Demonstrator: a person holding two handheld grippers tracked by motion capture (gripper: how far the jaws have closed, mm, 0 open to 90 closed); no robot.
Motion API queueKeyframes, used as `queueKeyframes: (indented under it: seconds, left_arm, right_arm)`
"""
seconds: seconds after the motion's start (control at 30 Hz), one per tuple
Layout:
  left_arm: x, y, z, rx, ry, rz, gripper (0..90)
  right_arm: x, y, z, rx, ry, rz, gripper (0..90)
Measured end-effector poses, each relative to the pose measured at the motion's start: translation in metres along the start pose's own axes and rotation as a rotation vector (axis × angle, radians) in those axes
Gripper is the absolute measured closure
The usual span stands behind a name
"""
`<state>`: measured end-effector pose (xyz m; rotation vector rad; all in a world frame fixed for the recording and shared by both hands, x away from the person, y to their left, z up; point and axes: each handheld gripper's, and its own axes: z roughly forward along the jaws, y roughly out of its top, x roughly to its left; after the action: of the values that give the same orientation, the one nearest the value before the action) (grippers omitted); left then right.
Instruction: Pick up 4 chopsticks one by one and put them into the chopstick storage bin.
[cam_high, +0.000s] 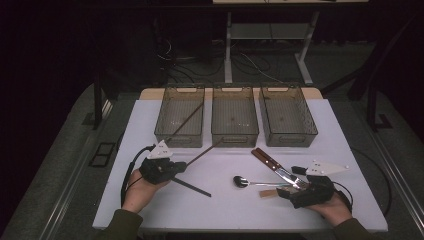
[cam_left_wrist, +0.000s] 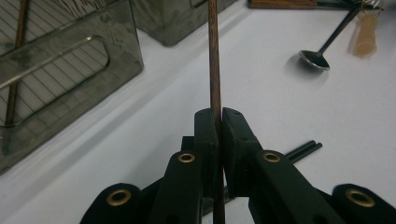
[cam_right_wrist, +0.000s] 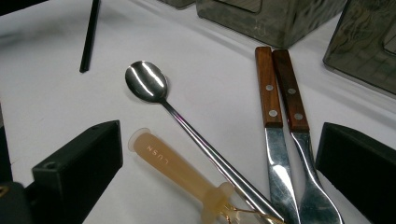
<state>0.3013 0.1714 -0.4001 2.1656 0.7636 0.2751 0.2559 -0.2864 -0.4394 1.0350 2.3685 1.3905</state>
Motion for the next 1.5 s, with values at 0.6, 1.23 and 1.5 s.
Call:
queueKeyframes:
  seconds: [0.6,1.23,1.5]
  left_arm:
    - [0.013,0.024,0.004,-0.050,0.015,-0.014,85.3]
    - [0.027,0.045,0.008,-0.074,0.048,-0.022,85.4]
    - [0.041,0.054,0.010,-0.090,0.084,-0.047,85.4]
  right_arm:
    - [0.000,0.000,-0.001,0.001,-0.001,0.005,0.5]
    - [-0.001,-0.001,-0.001,-0.002,-0.002,0.012,0.5]
    - [-0.001,-0.001,-0.001,-0.002,-0.002,0.015,0.5]
